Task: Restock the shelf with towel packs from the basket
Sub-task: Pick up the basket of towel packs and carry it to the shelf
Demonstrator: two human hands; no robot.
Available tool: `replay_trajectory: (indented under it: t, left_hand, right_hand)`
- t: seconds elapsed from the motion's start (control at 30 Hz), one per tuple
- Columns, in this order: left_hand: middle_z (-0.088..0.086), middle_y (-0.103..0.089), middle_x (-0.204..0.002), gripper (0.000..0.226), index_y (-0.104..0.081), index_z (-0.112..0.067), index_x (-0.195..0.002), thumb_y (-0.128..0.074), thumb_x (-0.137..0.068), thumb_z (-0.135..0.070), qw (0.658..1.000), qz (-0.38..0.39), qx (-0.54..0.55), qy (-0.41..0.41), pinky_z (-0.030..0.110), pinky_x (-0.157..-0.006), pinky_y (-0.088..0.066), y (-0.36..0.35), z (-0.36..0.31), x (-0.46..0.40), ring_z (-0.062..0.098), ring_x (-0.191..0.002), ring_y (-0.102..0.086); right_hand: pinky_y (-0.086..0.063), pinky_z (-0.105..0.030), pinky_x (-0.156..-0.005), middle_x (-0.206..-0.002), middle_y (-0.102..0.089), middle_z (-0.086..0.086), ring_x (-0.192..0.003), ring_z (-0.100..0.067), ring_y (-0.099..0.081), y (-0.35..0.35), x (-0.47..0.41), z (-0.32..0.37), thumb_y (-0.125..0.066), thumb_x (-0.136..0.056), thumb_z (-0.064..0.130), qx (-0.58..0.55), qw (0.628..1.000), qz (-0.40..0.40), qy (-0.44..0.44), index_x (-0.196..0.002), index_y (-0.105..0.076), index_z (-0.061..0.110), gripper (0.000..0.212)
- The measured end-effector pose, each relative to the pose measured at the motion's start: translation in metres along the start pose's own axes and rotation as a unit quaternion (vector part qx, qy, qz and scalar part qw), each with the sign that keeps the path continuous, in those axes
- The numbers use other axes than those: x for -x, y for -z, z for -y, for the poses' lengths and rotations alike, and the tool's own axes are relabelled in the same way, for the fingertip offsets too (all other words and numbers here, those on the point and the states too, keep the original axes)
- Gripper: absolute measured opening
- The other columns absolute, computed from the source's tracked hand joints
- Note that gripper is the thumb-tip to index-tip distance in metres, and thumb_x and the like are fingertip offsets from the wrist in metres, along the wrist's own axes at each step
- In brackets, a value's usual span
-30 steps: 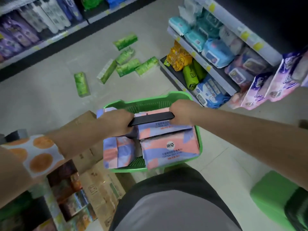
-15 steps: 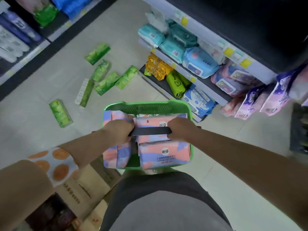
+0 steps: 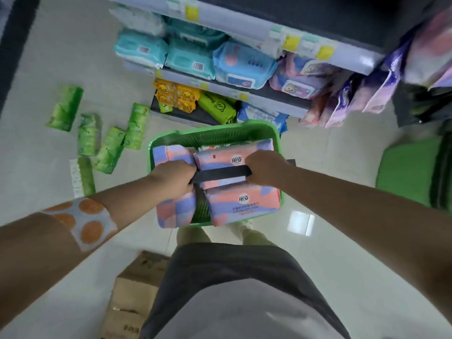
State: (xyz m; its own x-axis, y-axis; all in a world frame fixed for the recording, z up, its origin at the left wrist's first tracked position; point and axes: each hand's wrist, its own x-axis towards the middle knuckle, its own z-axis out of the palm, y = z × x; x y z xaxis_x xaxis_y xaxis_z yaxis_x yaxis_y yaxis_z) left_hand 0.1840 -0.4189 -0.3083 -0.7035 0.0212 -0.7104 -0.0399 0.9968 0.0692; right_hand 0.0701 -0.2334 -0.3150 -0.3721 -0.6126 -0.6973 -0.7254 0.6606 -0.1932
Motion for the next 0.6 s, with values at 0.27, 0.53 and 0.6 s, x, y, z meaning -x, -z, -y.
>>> replay_trajectory:
  t: [0.27, 0.53, 0.6]
  left_hand:
    - [0.018, -0.060, -0.103, 0.027, -0.055, -0.005, -0.111, -0.049, -0.089, -0.020, 0.991, 0.022, -0.069, -0.111, 0.031, -0.062, -0.036, 0.007, 0.030, -0.082, 0.035, -0.093, -0.060]
    - [0.015, -0.063, -0.099, 0.025, -0.058, -0.005, -0.107, -0.051, -0.090, -0.021, 0.979, 0.060, -0.118, -0.155, 0.027, -0.058, -0.033, 0.002, 0.033, -0.162, 0.031, -0.088, -0.061]
    - [0.015, -0.064, -0.101, 0.025, -0.058, -0.005, -0.108, -0.051, -0.090, -0.020, 0.976, 0.071, -0.127, -0.159, 0.026, -0.054, -0.030, -0.002, 0.031, -0.177, 0.031, -0.090, -0.062]
  right_hand:
    - [-0.031, -0.022, -0.045, -0.065, -0.039, 0.003, -0.071, -0.021, -0.052, -0.016, -0.036, -0.005, -0.049, -0.087, 0.021, -0.042, 0.992, 0.027, -0.115, -0.086, -0.050, 0.016, 0.005]
    - [-0.033, -0.022, -0.045, -0.066, -0.040, 0.004, -0.070, -0.020, -0.049, -0.045, -0.082, -0.035, -0.048, -0.088, 0.017, -0.121, 0.976, 0.032, -0.181, -0.098, -0.055, 0.013, 0.013]
    - [-0.034, -0.023, -0.046, -0.066, -0.040, 0.004, -0.070, -0.019, -0.049, -0.054, -0.093, -0.042, -0.048, -0.088, 0.017, -0.134, 0.973, 0.034, -0.185, -0.098, -0.055, 0.013, 0.013]
